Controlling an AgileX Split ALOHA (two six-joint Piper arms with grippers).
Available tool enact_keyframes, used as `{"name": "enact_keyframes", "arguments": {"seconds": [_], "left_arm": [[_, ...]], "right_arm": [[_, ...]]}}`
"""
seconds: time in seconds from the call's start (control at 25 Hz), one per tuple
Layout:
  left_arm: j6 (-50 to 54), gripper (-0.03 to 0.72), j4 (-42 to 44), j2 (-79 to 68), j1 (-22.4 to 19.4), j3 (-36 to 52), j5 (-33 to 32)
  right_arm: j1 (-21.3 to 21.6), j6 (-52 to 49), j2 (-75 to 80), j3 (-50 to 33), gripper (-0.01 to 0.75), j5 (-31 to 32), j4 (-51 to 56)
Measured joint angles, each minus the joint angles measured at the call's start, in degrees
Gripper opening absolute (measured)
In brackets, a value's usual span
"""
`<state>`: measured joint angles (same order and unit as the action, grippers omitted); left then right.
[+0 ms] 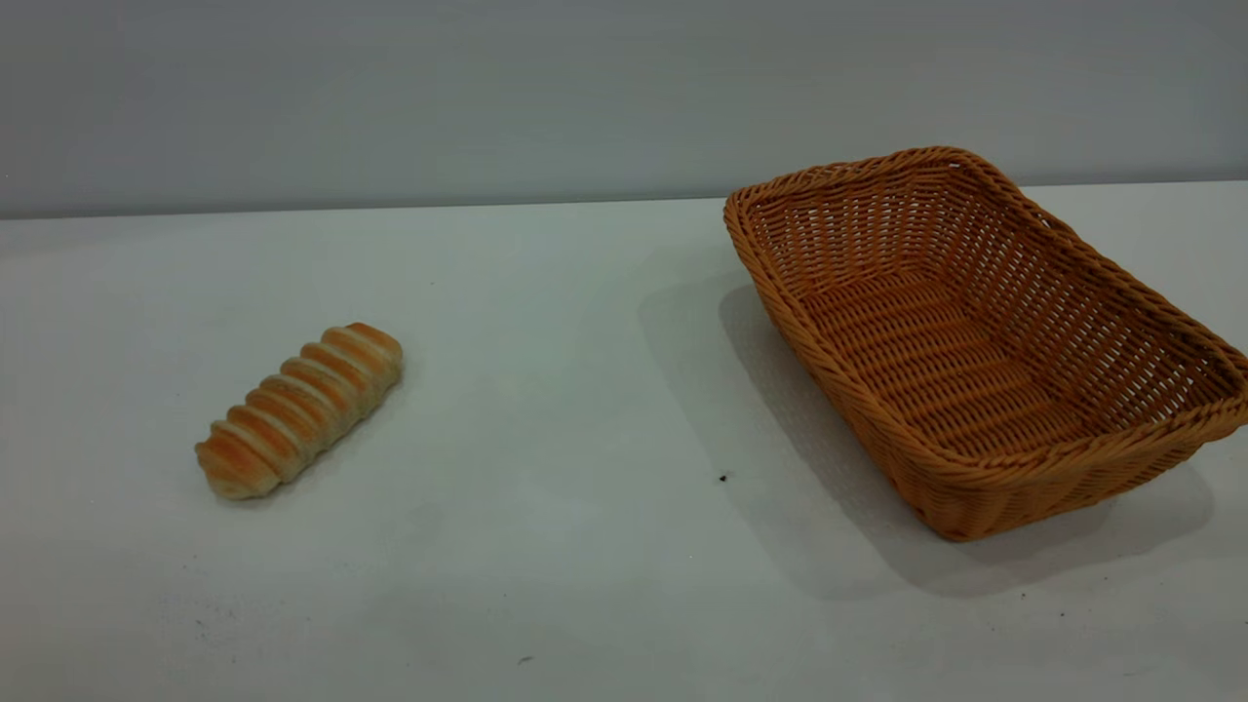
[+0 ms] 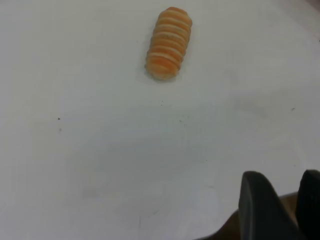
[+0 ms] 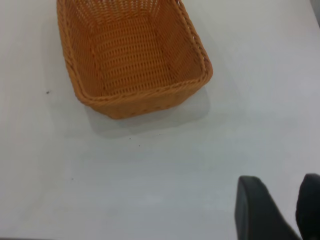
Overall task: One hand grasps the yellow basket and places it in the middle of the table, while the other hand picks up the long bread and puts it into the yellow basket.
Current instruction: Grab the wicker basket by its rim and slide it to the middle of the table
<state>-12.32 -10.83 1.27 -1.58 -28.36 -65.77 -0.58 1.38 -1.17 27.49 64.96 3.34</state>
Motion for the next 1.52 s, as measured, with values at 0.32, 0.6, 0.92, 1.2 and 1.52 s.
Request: {"name": "enact_keyframes", "arguments": {"seconds": [0.32,0.6,0.92,1.2,1.52], "left_arm": [[0.0,0.237,-1.2,0.0,0.0,0.0,0.0],[0.0,0.237,-2.2,0.0,0.0,0.1,0.0],[0.0,0.237,-2.2,0.0,0.0,0.1,0.0],[0.0,0.237,-2.2,0.0,0.0,0.1,0.0],[0.0,0.237,-2.2,0.0,0.0,0.1,0.0]], "right_arm": [[0.0,-0.8,0.0,0.3,0.241,-1.5,0.1],[0.0,-4.1,13.5,2.3,0.420,-12.2,7.5],[0.0,-3.8,39.8,6.9,0.564,-23.5,18.0],[0.0,-0.9,62.3,19.0,0.566,-27.1,22.3],[0.2,-2.0,81.9,25.7,0.566,-29.3,22.8]]}}
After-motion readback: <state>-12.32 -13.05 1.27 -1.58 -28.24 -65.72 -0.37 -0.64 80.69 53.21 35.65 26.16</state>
